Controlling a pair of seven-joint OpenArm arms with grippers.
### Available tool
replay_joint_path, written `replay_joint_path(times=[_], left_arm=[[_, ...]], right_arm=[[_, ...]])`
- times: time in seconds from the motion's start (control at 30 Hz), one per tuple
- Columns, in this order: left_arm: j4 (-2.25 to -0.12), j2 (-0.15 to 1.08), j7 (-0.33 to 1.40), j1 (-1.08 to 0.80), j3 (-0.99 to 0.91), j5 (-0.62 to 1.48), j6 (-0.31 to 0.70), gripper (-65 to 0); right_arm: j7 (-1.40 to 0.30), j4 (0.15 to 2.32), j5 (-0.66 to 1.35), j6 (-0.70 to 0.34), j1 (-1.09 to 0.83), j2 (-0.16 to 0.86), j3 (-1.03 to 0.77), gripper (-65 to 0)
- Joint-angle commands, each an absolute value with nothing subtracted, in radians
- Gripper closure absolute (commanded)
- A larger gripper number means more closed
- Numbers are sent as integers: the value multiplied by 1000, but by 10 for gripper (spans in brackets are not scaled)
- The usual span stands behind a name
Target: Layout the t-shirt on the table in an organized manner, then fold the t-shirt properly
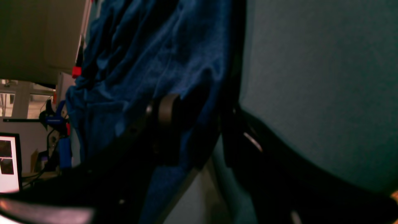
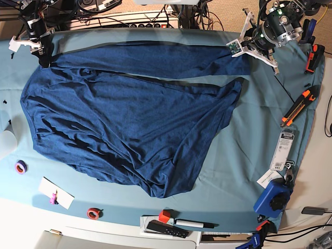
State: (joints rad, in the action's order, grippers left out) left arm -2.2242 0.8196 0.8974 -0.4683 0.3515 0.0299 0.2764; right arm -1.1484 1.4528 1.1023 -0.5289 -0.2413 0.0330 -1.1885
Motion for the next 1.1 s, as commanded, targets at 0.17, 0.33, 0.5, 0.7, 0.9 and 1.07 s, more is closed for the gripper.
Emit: replay_joint_path(times=[0.17, 0.33, 0.5, 0.7, 0.9, 1.07], left_arm=[[-2240, 831, 890, -468, 345, 25, 270, 0], [-2240, 831, 891, -468, 345, 18, 270, 0], [-2242, 831, 894, -469, 345, 18, 270, 0], [-2300, 831, 901, -469, 345, 19, 269, 0], [-2356, 831, 901, -469, 345, 58, 270, 0], [-2356, 831, 896, -471, 345, 60, 270, 0]], right_arm=[[-1182, 1464, 1107, -573, -247, 59, -1190, 0], [-1237, 1465, 1112, -593, -258, 133, -1193, 0], [-1261, 1466, 1114, -594, -285, 221, -1193, 0], [-1265, 1466, 1114, -594, -297, 264, -1193, 0], [-1273, 1466, 1111, -594, -300, 269, -1232, 0], [-1295, 1466, 1145, -595, -321, 288, -1302, 0]])
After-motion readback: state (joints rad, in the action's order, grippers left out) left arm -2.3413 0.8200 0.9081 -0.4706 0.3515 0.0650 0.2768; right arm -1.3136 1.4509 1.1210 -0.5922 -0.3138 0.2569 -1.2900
